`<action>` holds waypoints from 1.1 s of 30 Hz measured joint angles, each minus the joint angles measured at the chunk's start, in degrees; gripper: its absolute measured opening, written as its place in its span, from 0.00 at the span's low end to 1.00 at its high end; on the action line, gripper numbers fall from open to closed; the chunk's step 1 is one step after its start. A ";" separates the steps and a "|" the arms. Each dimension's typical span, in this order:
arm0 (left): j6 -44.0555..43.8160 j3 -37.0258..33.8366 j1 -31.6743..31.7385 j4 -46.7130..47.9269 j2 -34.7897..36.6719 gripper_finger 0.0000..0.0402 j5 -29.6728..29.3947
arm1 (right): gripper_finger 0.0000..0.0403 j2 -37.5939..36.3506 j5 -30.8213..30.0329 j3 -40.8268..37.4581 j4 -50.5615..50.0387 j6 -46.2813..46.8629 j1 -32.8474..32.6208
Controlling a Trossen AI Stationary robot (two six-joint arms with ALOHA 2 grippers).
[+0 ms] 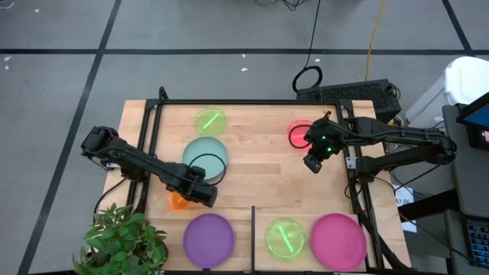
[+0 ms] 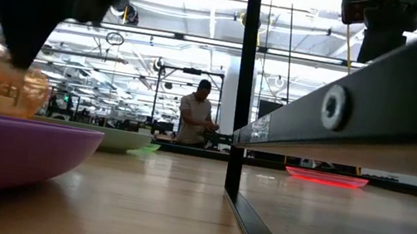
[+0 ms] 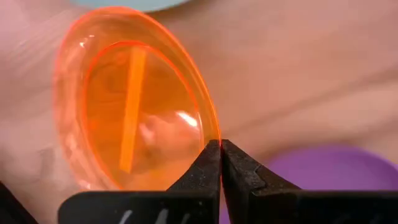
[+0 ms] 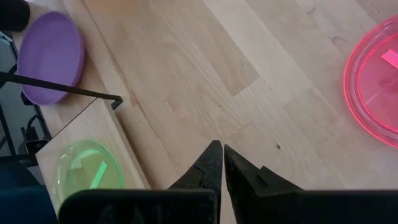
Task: Place and stack plates onto a shelf
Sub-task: Stack the orange plate on top of the green plate on the shelf
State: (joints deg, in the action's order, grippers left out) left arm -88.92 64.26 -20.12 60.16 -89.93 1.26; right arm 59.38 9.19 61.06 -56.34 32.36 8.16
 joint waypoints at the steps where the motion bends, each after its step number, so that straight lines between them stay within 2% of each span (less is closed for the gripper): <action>1: 1.22 1.85 0.00 0.84 0.00 0.02 0.02 | 0.01 0.02 -0.02 0.00 -0.06 -0.01 0.00; 7: 8.49 12.34 0.07 5.37 0.00 0.01 0.85 | 0.01 0.02 -0.09 0.00 -0.01 -1.61 0.00; 11: 19.47 18.62 0.07 5.58 0.00 0.01 0.87 | 0.01 0.02 -0.11 0.00 0.07 -1.66 0.00; 20: 52.89 28.04 1.28 5.51 0.00 0.01 0.68 | 0.01 0.02 -0.24 0.00 0.79 -2.92 0.00; 25: 82.42 29.56 2.53 -0.26 0.00 0.01 0.70 | 0.01 -0.04 -0.21 0.00 0.78 2.20 0.00; 28: 96.44 30.32 3.40 -5.96 0.02 0.01 0.79 | 0.01 -1.10 -0.01 0.00 0.82 7.04 -0.02; 33: 106.42 30.32 6.24 -14.87 0.00 0.01 2.24 | 0.01 -5.59 -0.48 0.01 0.22 14.63 -0.02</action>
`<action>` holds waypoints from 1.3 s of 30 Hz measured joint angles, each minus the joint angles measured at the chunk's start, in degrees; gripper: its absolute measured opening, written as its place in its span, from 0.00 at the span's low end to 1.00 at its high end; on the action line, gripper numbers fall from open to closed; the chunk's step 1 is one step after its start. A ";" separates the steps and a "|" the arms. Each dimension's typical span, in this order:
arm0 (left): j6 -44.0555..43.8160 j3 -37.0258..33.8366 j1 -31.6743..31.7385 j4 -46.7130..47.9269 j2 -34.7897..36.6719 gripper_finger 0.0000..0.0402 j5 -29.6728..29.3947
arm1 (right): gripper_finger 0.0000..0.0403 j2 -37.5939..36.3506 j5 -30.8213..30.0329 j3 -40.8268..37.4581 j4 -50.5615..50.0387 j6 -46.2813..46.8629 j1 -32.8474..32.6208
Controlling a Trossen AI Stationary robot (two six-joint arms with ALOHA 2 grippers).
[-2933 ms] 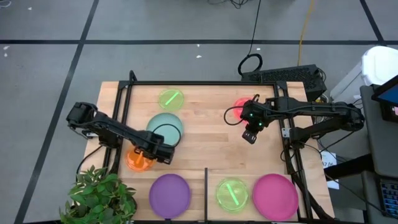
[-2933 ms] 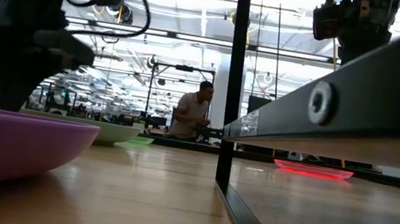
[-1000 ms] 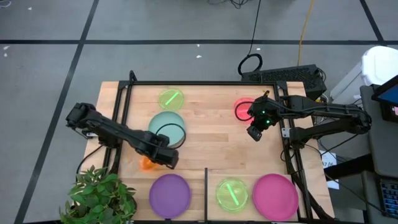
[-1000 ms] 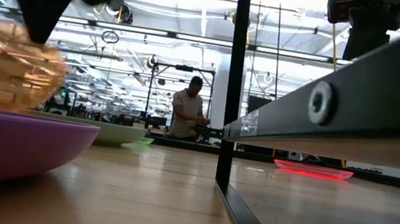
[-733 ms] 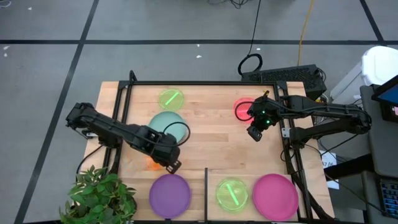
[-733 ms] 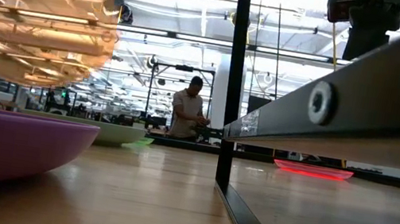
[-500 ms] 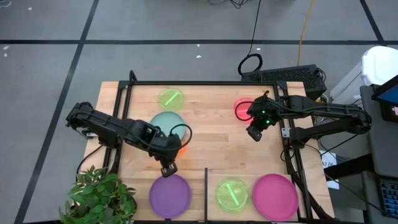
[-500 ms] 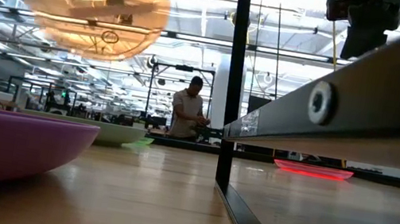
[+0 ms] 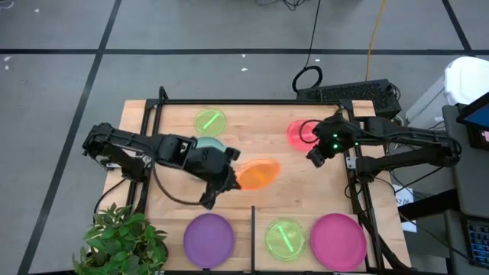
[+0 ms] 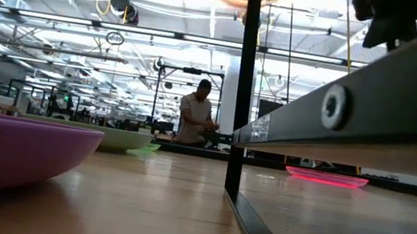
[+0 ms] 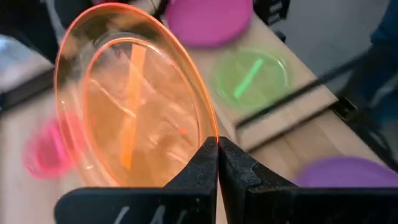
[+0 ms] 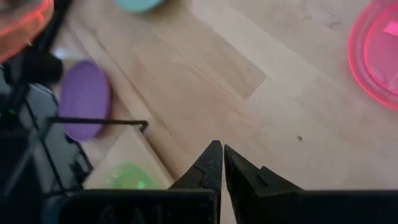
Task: Place and stack plates onto a shelf
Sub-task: Stack the orange plate on top of the green plate on the shelf
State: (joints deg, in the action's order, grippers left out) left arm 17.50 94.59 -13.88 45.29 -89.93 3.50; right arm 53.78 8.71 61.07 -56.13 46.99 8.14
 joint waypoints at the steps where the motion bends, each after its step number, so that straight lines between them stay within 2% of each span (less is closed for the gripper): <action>1: 1.76 0.00 0.42 -1.09 0.00 0.01 0.46 | 0.01 -1.02 -0.71 0.01 -0.53 0.94 0.00; 6: 8.16 0.00 1.36 -5.47 0.00 0.01 1.28 | 0.00 -5.08 -4.10 0.03 -4.06 2.85 0.00; 11: 9.16 -0.06 1.65 -10.29 -0.77 0.01 1.71 | 0.00 -6.56 -4.21 0.03 -5.57 2.39 0.00; 18: 3.99 -0.03 1.02 -23.99 -4.03 0.01 3.31 | 0.00 -6.48 -6.30 0.03 -5.43 1.41 0.02; 21: 1.69 -0.04 0.42 -27.59 -5.91 0.01 5.19 | 0.00 -6.84 -8.81 0.03 -5.64 0.87 0.02; 25: -0.09 0.02 -1.26 -33.03 -8.83 0.01 7.01 | 0.00 -6.98 -8.93 0.03 -5.94 -2.21 0.04; 29: -1.18 4.31 -2.53 -33.45 -13.03 0.01 7.75 | 0.00 -6.96 -8.81 0.03 -6.39 -4.00 0.07; 34: -3.05 11.71 -3.29 -33.03 -19.68 0.01 13.46 | 0.00 -6.98 -8.98 0.03 -6.52 -5.60 0.07; 39: -7.18 17.16 -3.88 -27.89 -23.92 0.01 15.79 | 0.00 -7.29 -10.47 0.03 -6.72 -7.16 0.07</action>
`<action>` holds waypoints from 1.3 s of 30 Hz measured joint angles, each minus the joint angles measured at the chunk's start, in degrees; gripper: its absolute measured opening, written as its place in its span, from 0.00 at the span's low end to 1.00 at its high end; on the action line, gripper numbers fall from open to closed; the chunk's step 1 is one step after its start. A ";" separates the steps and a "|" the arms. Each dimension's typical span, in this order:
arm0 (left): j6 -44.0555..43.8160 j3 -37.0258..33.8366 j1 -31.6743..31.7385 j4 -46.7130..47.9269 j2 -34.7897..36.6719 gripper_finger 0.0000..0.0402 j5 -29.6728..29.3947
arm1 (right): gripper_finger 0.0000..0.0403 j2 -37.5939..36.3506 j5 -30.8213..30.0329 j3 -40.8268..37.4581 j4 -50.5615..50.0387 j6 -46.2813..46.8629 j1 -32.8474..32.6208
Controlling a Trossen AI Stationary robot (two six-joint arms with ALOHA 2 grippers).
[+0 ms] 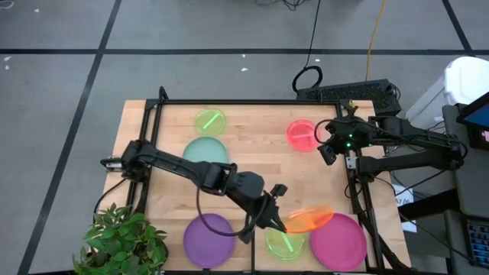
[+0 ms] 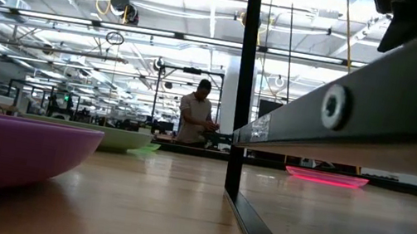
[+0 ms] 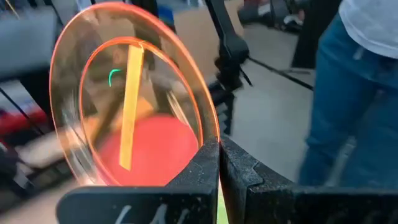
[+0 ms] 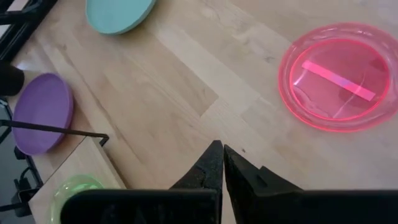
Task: Place and stack plates onto a shelf
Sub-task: Stack the orange plate on top of the green plate on the shelf
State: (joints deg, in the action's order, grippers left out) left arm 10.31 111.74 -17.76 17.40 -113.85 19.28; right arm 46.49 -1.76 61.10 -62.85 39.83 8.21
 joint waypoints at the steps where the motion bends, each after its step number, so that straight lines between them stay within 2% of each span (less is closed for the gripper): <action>1: -0.62 0.42 0.00 0.91 -0.39 0.01 0.34 | 0.00 -0.16 -0.08 0.00 -0.01 -0.44 0.01; 13: -1.58 0.37 1.65 3.10 -0.41 0.01 3.71 | 0.00 -2.59 0.00 0.00 -0.72 -3.72 0.00; 19: -3.50 0.35 1.19 4.73 -0.41 0.01 4.35 | 0.00 -3.59 2.06 0.00 -0.42 -3.04 -0.01; 22: -4.48 0.36 0.65 4.80 -0.41 0.01 1.72 | 0.00 -3.92 2.94 0.00 -0.42 -2.77 -0.04; 28: -5.08 2.45 -0.38 5.32 -0.19 0.01 -5.05 | 0.00 -5.37 3.41 0.00 -0.80 -8.32 -0.04; 39: -12.69 2.45 -2.36 3.24 -0.34 0.01 -15.53 | 0.00 -8.50 6.47 0.00 -0.83 -16.65 -0.07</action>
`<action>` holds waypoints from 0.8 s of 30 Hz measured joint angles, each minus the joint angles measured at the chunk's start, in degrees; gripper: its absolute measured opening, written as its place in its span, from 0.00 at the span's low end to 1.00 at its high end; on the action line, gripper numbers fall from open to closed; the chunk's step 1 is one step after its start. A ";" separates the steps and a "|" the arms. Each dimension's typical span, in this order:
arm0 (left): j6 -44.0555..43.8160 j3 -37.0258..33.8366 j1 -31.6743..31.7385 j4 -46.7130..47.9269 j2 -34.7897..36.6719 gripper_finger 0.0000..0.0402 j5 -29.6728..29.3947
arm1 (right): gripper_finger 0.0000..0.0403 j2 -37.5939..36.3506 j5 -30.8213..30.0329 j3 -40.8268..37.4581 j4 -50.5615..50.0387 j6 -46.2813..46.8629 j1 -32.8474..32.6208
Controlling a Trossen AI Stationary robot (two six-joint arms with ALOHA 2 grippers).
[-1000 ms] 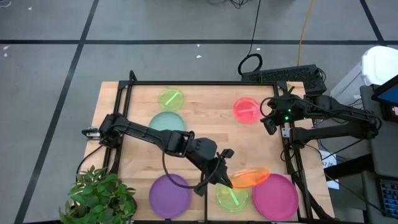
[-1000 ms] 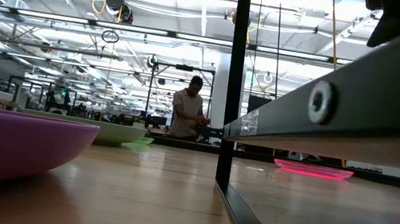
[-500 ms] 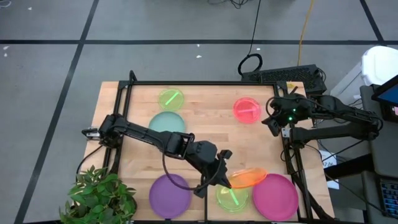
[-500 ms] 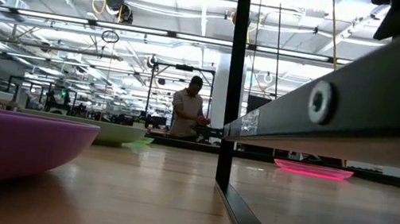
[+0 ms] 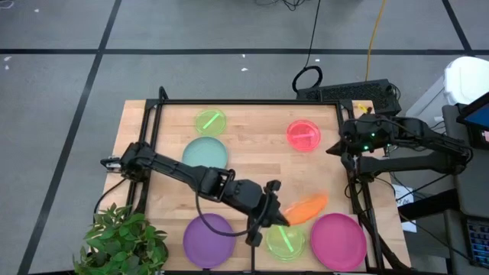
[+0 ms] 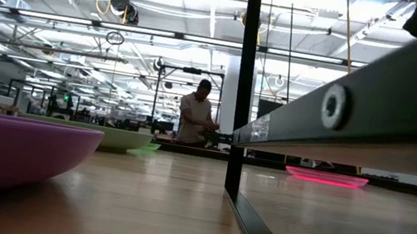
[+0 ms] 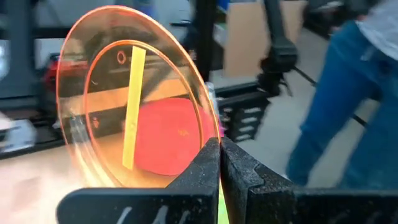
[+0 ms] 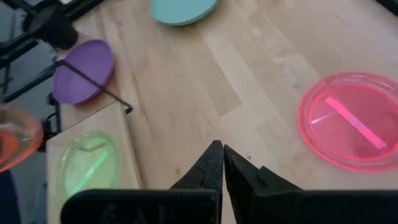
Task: Place and stack plates onto a shelf
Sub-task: Stack the orange plate on top of the green plate on the shelf
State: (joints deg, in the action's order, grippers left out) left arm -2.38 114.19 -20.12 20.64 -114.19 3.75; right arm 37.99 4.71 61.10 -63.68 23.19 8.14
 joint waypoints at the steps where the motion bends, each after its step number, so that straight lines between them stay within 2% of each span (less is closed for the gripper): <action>1: -0.30 0.00 0.17 -0.57 0.00 0.01 -1.04 | 0.00 -0.28 0.02 0.00 0.00 -0.38 0.01; 10: -2.68 0.00 1.28 -7.43 0.00 0.01 -2.01 | 0.00 -1.88 0.06 0.00 0.02 -1.49 0.01; 17: -5.95 -0.03 -1.95 -3.36 -3.74 0.01 -1.71 | 0.00 -1.97 0.04 0.00 0.02 -1.28 0.01; 24: -8.69 -0.09 -4.55 -3.87 -8.37 0.01 -2.72 | 0.00 -1.98 -0.09 0.00 0.02 0.17 0.02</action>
State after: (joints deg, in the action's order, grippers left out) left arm -11.07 114.10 -24.67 16.76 -122.56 1.04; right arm 36.01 4.62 61.10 -63.66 23.36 8.16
